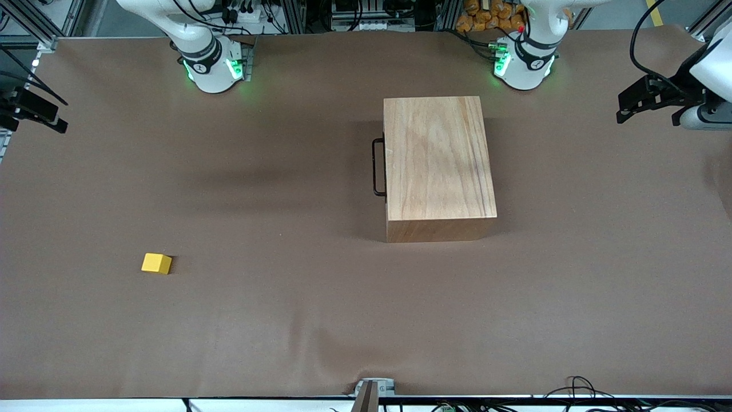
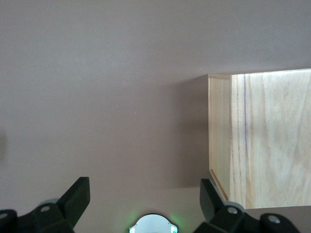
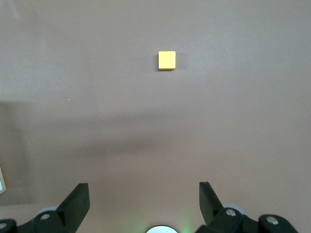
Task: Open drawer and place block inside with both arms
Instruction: 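Move the left gripper over the wooden box toward its black handle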
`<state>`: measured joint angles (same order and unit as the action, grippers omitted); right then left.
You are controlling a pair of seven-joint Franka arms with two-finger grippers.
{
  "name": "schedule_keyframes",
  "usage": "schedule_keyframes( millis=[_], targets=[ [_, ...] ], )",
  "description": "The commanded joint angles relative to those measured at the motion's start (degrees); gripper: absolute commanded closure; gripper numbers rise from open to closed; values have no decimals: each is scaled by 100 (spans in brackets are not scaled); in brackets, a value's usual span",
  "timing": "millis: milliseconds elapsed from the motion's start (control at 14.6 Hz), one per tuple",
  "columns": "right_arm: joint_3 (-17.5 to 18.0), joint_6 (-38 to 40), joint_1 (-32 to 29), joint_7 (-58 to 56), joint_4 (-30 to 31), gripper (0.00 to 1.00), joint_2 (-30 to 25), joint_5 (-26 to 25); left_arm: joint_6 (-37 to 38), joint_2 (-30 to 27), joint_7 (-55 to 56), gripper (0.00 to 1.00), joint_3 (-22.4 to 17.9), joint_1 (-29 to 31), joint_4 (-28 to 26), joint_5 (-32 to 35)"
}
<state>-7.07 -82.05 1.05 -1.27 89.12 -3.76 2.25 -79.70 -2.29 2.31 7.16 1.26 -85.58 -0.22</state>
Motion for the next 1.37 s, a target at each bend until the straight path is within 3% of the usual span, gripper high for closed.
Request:
schedule_keyframes(
  millis=[0, 343, 754, 1302],
  targets=[
    [22, -22, -17, -84, 9, 0, 7, -94, 51, 70, -117, 0, 22, 41, 147, 13],
    [22, 5, 9, -75, 35, 0, 16, -94, 51, 149, -117, 0, 31, 32, 138, -30],
    [13, 13, -17, -75, 70, 0, 95, -102, 16, 518, 181, 0, 215, -257, 182, -531],
    [13, 110, -17, -66, 52, 0, 130, -102, -265, 1212, 2543, 0, 251, -1742, 613, -514]
  ],
)
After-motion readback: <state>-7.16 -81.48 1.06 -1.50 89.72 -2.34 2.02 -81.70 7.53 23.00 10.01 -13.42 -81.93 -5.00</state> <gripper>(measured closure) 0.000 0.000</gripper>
